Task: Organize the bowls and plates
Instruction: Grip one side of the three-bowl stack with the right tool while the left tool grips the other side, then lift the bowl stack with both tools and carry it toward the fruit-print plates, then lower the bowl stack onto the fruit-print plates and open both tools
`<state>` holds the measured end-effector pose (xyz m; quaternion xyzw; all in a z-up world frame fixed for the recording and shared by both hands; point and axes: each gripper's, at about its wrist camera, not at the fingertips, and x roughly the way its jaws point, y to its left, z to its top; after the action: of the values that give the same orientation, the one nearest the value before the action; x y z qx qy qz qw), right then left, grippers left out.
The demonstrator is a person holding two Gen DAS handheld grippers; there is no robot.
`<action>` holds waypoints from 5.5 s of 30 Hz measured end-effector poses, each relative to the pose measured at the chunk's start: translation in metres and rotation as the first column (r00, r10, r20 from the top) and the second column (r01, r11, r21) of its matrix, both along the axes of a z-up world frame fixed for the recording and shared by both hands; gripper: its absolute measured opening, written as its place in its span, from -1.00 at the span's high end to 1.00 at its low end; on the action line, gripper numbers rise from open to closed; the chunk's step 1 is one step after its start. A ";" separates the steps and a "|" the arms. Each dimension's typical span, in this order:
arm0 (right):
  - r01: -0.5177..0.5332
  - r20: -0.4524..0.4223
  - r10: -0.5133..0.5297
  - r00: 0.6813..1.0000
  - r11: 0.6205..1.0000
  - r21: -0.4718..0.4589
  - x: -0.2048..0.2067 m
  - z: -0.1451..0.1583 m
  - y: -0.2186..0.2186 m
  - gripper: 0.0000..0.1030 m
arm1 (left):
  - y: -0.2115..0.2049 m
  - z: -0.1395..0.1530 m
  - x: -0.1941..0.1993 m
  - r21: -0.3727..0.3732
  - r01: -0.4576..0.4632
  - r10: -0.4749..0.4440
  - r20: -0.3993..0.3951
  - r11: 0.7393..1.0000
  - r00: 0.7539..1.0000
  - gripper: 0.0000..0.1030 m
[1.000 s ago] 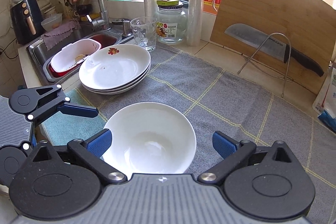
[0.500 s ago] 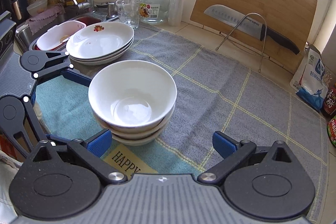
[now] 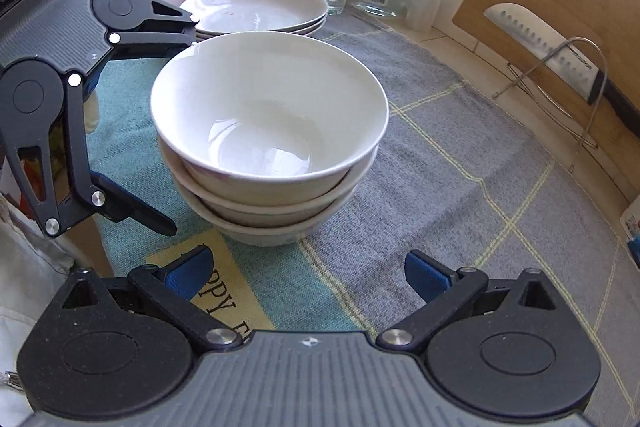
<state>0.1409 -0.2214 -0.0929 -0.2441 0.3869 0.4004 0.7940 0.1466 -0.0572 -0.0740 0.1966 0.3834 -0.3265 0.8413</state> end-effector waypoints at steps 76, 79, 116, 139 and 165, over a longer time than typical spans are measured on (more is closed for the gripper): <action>-0.134 -0.108 0.131 0.985 0.991 -0.025 0.021 0.035 0.046 -0.68 | 0.025 0.018 0.054 -0.074 0.425 -0.429 -0.068 0.902 0.901 -0.61; -0.161 -0.099 0.158 0.983 0.987 -0.028 0.024 0.044 0.054 -0.68 | 0.033 0.025 0.051 -0.080 0.399 -0.404 -0.056 0.913 0.913 -0.61; -0.346 -0.019 0.346 0.938 0.936 -0.064 0.125 0.050 0.246 -0.68 | 0.209 0.045 0.118 -0.019 0.136 -0.136 0.025 0.991 0.990 -0.61; -0.265 -0.068 0.262 0.963 0.963 -0.040 0.134 0.034 0.246 -0.68 | 0.213 0.036 0.123 -0.019 0.169 -0.168 0.026 0.985 0.985 -0.61; 0.454 0.024 -0.455 0.890 0.890 0.040 0.034 0.061 0.186 -1.00 | 0.192 0.069 0.002 -0.118 -0.524 0.536 0.219 0.844 0.815 -0.99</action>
<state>0.1752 -0.0358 -0.0323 -0.1403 0.4136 0.2062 0.8757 0.1483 0.1345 -0.0049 0.0987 0.3080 -0.0627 0.9442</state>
